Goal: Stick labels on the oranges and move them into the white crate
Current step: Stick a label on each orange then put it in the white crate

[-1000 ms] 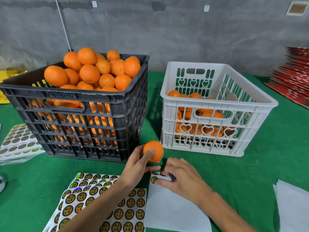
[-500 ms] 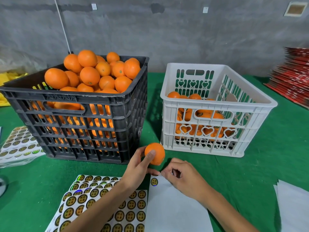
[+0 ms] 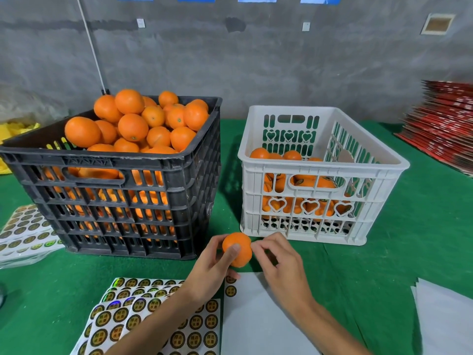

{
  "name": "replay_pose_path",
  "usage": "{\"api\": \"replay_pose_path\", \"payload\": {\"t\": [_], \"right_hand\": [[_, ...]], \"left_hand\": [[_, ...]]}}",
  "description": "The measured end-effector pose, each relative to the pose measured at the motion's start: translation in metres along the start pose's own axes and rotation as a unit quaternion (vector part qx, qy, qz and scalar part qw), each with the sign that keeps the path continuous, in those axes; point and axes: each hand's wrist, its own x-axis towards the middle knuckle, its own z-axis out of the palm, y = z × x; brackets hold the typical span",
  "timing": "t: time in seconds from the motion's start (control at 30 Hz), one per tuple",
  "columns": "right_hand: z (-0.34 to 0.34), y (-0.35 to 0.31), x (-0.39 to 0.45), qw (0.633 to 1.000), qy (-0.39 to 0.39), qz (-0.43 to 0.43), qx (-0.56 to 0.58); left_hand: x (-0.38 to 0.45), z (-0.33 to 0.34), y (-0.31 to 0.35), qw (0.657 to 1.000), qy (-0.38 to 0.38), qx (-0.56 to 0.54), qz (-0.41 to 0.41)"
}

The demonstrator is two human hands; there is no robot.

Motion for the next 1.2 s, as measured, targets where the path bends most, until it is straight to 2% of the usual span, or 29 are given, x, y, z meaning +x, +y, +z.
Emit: {"api": "replay_pose_path", "payload": {"t": [0.1, 0.23, 0.3, 0.4, 0.53, 0.73, 0.8, 0.87, 0.93, 0.97, 1.03, 1.1, 1.13, 1.2], "right_hand": [[-0.007, -0.002, 0.000, 0.998, -0.047, -0.028, -0.008], [-0.007, -0.009, -0.006, 0.976, -0.087, -0.099, -0.173], [-0.006, -0.017, -0.006, 0.964, -0.043, -0.142, -0.219], [-0.013, -0.037, 0.008, 0.953, 0.053, -0.188, -0.231], [-0.028, -0.077, 0.039, 0.932, 0.129, -0.241, -0.238], [-0.067, -0.118, 0.093, 0.897, 0.225, -0.304, -0.230], [-0.082, -0.125, 0.110, 0.898, 0.235, -0.300, -0.221], [-0.092, -0.128, 0.125, 0.919, 0.200, -0.245, -0.237], [-0.094, -0.124, 0.132, 0.930, 0.150, -0.182, -0.282], [-0.093, -0.121, 0.133, 0.930, 0.133, -0.172, -0.297], [-0.088, -0.117, 0.131, 0.927, 0.111, -0.187, -0.304], [-0.077, -0.118, 0.128, 0.928, 0.103, -0.210, -0.291], [-0.069, -0.119, 0.128, 0.931, 0.098, -0.215, -0.278], [-0.049, -0.127, 0.127, 0.947, 0.074, -0.216, -0.227]], "left_hand": [[-0.001, 0.000, 0.004, 0.999, 0.009, -0.042, -0.008], [-0.001, -0.001, 0.017, 0.993, 0.023, -0.113, -0.025], [-0.002, -0.004, 0.032, 0.992, 0.009, -0.127, -0.015], [0.000, -0.006, 0.068, 0.994, -0.012, -0.111, 0.011], [0.003, 0.002, 0.130, 0.995, -0.026, -0.070, 0.065], [0.027, 0.021, 0.210, 0.982, 0.040, -0.067, 0.173], [0.038, 0.031, 0.237, 0.974, 0.034, -0.029, 0.222], [0.049, 0.036, 0.253, 0.973, 0.027, 0.019, 0.229], [0.059, 0.033, 0.259, 0.969, 0.035, 0.111, 0.216], [0.061, 0.027, 0.259, 0.957, 0.047, 0.184, 0.221], [0.065, 0.005, 0.254, 0.913, 0.076, 0.314, 0.248], [0.065, -0.023, 0.250, 0.877, 0.114, 0.382, 0.266], [0.064, -0.038, 0.249, 0.874, 0.139, 0.389, 0.254], [0.065, -0.065, 0.252, 0.891, 0.166, 0.380, 0.187]]}}
